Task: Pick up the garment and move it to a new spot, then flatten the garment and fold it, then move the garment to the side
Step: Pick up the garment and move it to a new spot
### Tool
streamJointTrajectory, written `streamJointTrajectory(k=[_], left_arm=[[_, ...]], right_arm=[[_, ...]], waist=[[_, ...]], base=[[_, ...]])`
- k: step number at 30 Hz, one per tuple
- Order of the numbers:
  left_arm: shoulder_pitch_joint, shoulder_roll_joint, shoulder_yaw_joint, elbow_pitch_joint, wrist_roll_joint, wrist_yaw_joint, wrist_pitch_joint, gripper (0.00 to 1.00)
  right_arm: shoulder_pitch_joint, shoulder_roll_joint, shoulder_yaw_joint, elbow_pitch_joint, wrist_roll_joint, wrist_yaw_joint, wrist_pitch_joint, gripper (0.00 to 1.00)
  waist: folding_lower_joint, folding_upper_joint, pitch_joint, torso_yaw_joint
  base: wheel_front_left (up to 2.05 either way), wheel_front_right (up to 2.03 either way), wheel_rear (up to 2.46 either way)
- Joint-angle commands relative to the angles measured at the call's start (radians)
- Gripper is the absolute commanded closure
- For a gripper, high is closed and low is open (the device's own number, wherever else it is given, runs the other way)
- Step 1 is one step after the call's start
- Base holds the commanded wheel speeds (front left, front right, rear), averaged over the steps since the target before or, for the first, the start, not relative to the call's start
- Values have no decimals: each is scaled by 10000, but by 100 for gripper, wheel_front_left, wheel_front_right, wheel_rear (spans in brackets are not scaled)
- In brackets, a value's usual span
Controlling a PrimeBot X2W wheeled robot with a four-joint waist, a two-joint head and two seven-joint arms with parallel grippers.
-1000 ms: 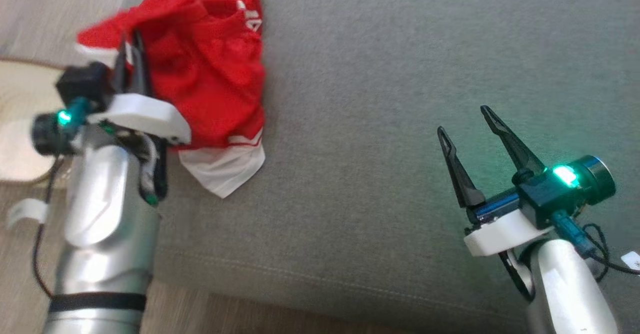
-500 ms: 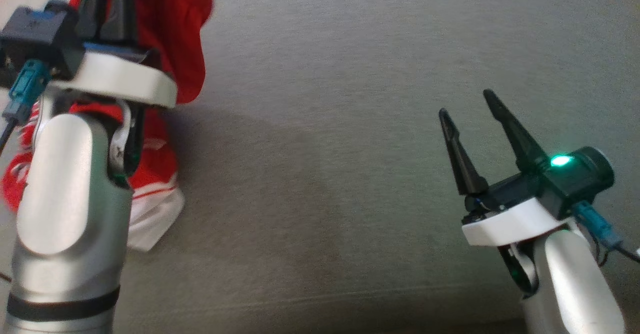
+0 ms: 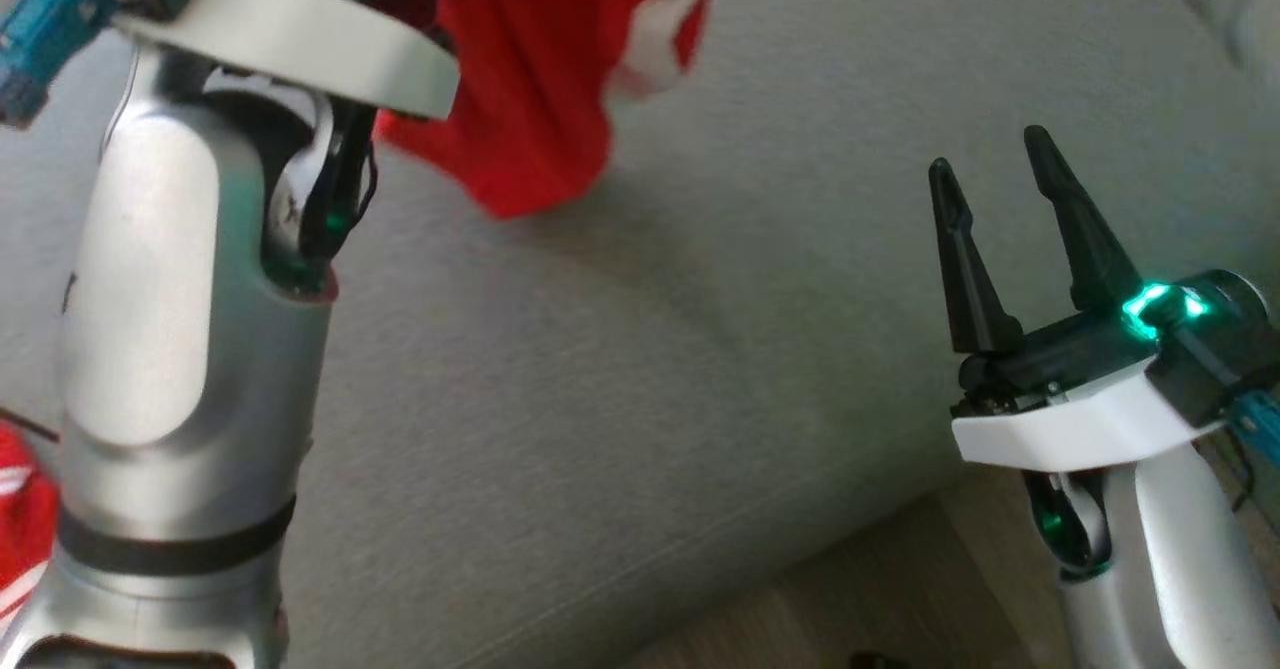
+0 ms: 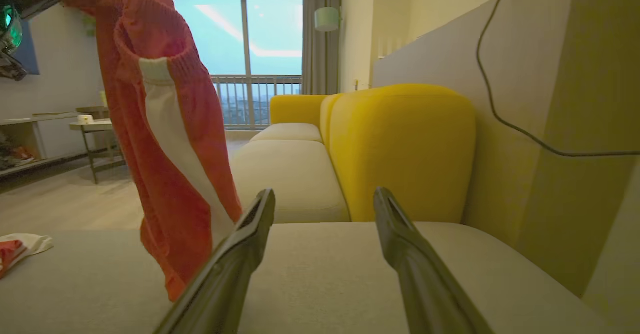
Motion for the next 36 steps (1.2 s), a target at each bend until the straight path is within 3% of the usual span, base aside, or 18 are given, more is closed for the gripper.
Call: streamJointTrajectory(k=[1, 7, 11, 15, 16, 18, 19, 27, 32, 36], left_arm=[[-490, 241, 255, -275, -14, 14, 73, 100], [76, 441, 346, 975, -185, 16, -102, 100], [616, 625, 643, 2267, -169, 261, -855, 100], [995, 752, 777, 3861, -249, 185, -1837, 100], [1062, 712, 835, 4239, -340, 159, -2105, 94], [1154, 613, 810, 4924, -485, -23, -2419, 22], [1198, 506, 841, 5174, -600, -66, -2539, 0], [1900, 34, 1073, 5285, -952, -43, -2935, 0], [3917, -261, 1548, 2821, -686, 353, -2958, 0], [5551, -367, 1490, 1316, -189, 402, -2959, 0]], right_arm=[[-331, 52, 194, -379, 111, -2, -63, 0], [-445, 52, 276, -495, 610, -2, -63, 0], [-450, 52, 412, -506, 603, -2, -63, 0], [-524, 52, 671, -549, 487, -2, -63, 0], [-535, 52, 742, -522, 430, -2, -63, 0], [-544, 53, 840, -452, 329, -2, -63, 0], [-532, 53, 895, -413, 288, -2, -63, 0], [-215, 53, 1321, 104, -137, -2, -63, 0], [191, 53, 1478, 719, -359, -2, -63, 0], [520, 53, 1428, 1124, -413, -2, -63, 0]], waist=[[0, 0, 352, -824], [0, 0, 862, -1295], [0, 0, 1187, -1214], [0, 0, 1310, -979], [0, 0, 1292, -904], [0, 0, 1192, -711], [0, 0, 1110, -591], [0, 0, 222, 492], [0, 0, -651, 1585], [0, 0, -1166, 2267]], base=[[0, 0, 0], [0, 0, 0], [0, 0, 0], [0, 0, 0], [0, 0, 0], [0, 0, 0], [0, 0, 0], [0, 0, 0], [0, 0, 0], [0, 0, 0]])
